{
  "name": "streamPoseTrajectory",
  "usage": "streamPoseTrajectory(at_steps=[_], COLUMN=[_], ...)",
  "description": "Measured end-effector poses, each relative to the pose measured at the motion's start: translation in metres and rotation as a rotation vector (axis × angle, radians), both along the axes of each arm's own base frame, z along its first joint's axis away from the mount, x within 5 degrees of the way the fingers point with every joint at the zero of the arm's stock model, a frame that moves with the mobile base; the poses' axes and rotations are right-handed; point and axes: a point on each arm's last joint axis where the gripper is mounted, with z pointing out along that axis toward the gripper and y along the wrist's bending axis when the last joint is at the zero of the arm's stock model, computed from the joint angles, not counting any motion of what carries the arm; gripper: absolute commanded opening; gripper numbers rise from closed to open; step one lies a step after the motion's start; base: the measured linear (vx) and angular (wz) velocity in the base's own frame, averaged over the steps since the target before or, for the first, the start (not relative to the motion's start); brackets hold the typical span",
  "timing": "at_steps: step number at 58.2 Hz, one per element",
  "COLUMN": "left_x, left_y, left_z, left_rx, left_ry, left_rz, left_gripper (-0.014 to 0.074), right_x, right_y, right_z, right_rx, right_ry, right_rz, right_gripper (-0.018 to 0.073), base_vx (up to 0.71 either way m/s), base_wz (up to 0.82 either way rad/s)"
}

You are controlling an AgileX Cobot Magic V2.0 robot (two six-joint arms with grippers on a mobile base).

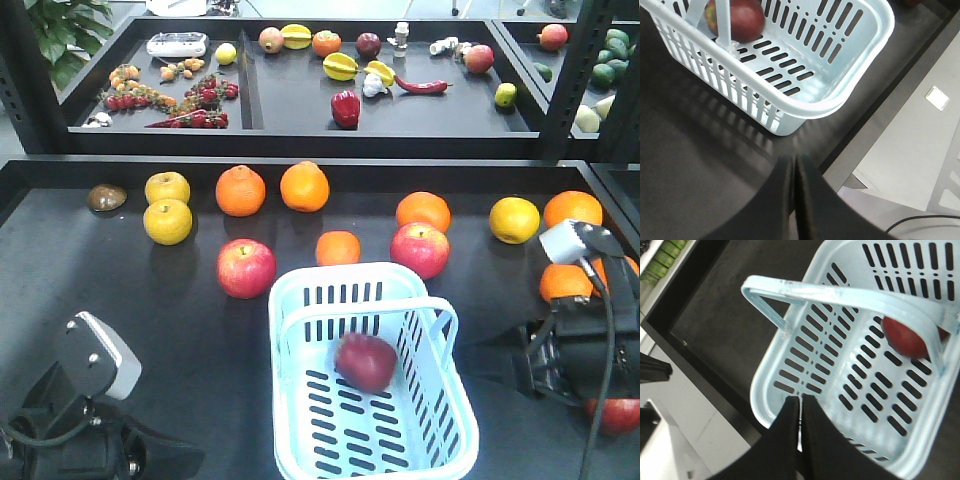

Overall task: Pick three apples into basket with both arms
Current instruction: 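Carry the apple over the basket and release it inside, then move the right gripper back to another red apple and grasp it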

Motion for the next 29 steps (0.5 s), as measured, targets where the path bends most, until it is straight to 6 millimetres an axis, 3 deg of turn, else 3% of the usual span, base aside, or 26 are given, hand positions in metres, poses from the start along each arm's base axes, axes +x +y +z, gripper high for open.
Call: streamPoseTrajectory(at_steps=[17, 29], left_x=[0.000, 0.000], left_y=[0.000, 0.000], left_z=[0.000, 0.000], left_rx=[0.000, 0.000], left_ry=[0.000, 0.000], left_rz=[0.000, 0.000], left_gripper=[-0.0006, -0.0006], right_x=[-0.013, -0.006], right_y=[-0.033, -0.050], right_z=[-0.007, -0.007], right_rx=[-0.370, -0.469], right_ry=[0.021, 0.021], right_rz=[-0.103, -0.318], right_gripper=[-0.0004, -0.0004], base_vx=[0.00, 0.00], base_wz=[0.00, 0.00])
